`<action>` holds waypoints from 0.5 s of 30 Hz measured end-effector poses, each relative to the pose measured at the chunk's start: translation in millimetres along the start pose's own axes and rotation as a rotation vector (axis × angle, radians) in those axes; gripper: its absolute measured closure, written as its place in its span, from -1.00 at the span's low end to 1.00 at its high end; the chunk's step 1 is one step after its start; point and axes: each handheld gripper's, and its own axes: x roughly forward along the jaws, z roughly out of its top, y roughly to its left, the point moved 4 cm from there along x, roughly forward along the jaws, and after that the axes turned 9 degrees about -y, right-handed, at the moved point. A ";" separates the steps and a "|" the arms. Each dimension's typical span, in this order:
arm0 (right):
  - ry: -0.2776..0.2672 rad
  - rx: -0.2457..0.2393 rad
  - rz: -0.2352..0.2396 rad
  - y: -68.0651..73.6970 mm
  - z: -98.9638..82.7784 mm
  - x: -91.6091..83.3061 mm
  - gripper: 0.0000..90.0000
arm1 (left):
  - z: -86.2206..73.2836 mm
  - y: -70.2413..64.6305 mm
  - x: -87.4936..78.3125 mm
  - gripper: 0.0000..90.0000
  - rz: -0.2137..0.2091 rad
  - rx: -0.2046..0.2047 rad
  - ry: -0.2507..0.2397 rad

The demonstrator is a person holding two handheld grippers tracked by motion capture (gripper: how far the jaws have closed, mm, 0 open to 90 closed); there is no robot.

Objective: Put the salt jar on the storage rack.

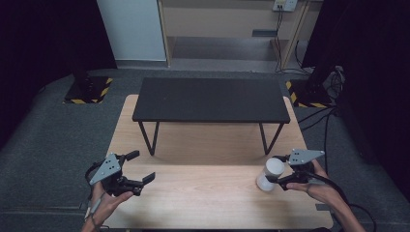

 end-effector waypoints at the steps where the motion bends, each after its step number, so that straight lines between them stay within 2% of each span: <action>1: -0.005 0.005 0.003 -0.5 -1.0 0.5 -0.35 | 0.0 0.0 0.2 -0.98 0.000 0.000 0.001; 3: -0.018 0.007 -0.008 0.2 -2.3 -0.2 -0.27 | 0.0 0.2 0.7 -0.98 -0.003 0.000 0.004; 15: -0.005 0.025 -0.027 2.0 1.8 0.1 -0.26 | 0.1 0.4 0.7 -0.98 -0.004 0.000 0.002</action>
